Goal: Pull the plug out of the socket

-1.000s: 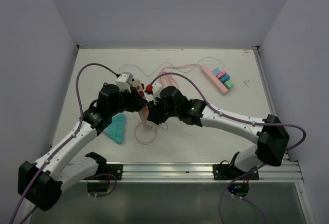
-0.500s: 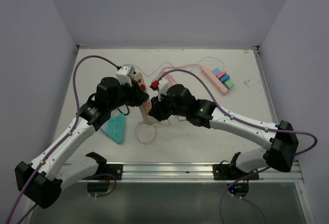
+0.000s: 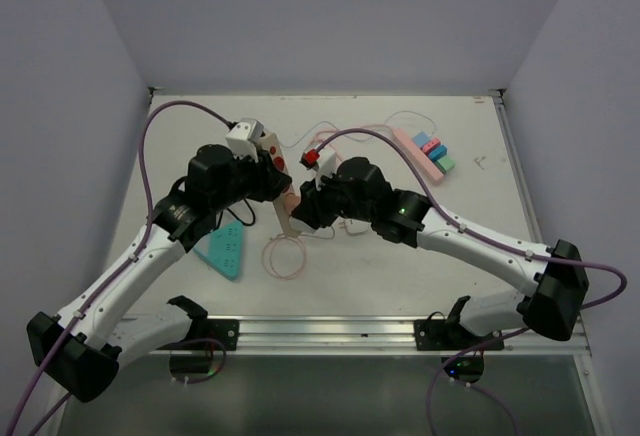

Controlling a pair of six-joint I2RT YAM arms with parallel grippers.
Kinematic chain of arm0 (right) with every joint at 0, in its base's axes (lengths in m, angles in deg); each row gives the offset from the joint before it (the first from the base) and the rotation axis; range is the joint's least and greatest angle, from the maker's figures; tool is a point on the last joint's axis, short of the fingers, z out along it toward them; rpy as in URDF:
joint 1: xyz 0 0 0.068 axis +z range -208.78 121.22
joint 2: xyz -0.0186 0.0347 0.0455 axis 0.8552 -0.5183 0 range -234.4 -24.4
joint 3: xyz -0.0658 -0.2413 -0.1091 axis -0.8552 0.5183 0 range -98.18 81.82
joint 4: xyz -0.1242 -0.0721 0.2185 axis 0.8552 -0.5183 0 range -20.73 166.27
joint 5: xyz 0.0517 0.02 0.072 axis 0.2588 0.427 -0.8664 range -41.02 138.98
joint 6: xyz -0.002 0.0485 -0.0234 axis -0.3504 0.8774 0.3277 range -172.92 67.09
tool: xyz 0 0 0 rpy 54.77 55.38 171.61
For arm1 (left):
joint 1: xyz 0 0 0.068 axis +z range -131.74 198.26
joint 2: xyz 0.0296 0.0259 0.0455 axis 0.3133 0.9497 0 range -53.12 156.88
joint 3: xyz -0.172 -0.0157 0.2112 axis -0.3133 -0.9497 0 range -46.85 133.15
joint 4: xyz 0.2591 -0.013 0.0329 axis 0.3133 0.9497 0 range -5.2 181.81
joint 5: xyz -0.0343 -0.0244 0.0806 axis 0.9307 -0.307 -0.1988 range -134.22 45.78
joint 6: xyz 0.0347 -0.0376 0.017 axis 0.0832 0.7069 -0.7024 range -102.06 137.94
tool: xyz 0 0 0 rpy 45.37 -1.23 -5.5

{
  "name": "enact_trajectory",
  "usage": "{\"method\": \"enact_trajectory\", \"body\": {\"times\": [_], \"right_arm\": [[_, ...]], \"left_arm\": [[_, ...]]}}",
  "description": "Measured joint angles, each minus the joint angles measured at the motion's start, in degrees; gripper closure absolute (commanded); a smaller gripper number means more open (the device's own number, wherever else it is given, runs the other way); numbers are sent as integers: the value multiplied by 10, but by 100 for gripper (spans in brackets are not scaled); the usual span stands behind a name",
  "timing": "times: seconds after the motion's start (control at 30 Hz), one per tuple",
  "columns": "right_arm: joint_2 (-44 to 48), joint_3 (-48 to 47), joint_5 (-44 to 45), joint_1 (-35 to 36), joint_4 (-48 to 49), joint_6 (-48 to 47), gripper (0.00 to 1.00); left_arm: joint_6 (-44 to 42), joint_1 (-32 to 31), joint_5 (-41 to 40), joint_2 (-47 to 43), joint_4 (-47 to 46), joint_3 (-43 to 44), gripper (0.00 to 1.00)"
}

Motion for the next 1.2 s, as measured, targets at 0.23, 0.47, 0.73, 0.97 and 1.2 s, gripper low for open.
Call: {"method": "enact_trajectory", "body": {"times": [0.23, 0.47, 0.73, 0.97, 1.2], "right_arm": [[19, 6, -36, -22, 0, -6, 100], [23, 7, -52, -33, 1, -9, 100], [17, -6, -62, -37, -9, -1, 100], [-47, -86, -74, -37, -59, 12, 100], [-153, -190, -83, -37, -148, 17, 100]], "left_arm": [[0, -8, -4, 6, -2, 14, 100], [0, -12, -11, 15, 1, 26, 100], [4, -13, -7, 16, 8, 34, 100], [13, -6, -42, -9, -3, 10, 100], [14, -3, -116, -8, -18, -36, 100]]}}
